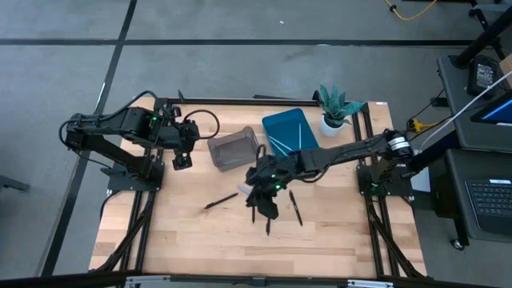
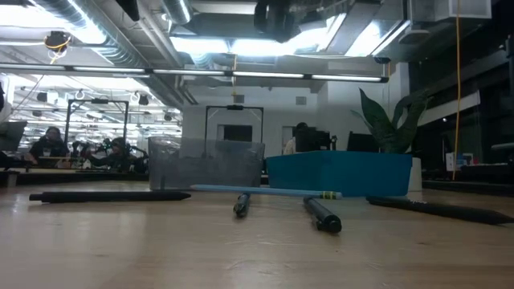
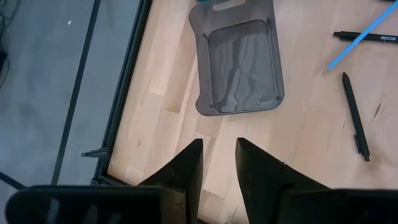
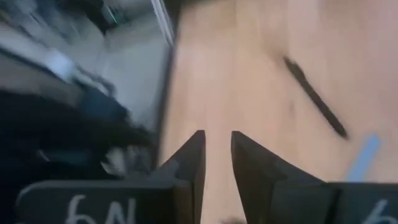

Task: Sort pens & pencils
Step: Put the blue colored pencil into the blue bin

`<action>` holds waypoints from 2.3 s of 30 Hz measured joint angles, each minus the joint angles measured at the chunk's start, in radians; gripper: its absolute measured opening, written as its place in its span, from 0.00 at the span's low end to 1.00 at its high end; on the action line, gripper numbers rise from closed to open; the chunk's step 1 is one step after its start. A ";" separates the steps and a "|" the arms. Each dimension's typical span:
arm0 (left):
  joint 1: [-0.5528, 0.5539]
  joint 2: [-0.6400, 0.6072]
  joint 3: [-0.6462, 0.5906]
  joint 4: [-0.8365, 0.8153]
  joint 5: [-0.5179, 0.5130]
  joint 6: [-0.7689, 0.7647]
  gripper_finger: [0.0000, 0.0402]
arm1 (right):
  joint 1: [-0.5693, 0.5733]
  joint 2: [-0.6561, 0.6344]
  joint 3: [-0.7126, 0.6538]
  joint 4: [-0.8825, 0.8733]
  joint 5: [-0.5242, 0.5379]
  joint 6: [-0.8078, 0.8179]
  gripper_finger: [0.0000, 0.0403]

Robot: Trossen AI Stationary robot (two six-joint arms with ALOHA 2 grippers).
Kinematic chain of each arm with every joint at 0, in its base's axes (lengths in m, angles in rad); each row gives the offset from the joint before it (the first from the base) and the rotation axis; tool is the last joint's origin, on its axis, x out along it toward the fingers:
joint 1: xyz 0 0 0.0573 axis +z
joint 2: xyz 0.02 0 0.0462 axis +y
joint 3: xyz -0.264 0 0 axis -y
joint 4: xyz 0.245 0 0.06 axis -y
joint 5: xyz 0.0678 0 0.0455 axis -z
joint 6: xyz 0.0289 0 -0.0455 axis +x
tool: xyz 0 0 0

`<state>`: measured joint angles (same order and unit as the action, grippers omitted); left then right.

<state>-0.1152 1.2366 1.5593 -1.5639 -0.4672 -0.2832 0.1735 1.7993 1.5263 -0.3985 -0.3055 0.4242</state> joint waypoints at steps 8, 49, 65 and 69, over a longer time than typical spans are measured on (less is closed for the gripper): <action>0.004 0.000 0.000 -0.008 -0.007 0.000 0.22 | -0.017 0.243 0.384 -0.617 0.169 -0.258 0.19; 0.004 0.000 0.000 -0.007 -0.016 0.006 0.22 | -0.015 0.389 0.514 -0.796 0.283 0.043 0.42; 0.004 0.000 0.000 -0.007 -0.042 0.031 0.22 | -0.012 0.394 0.285 -0.632 0.198 0.070 0.42; 0.004 0.000 0.000 -0.007 -0.046 0.032 0.22 | -0.012 0.393 0.268 -0.603 0.197 0.068 0.42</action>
<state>-0.1116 1.2366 1.5593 -1.5711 -0.5133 -0.2516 0.1612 2.1921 1.7943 -1.0012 -0.1085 0.4927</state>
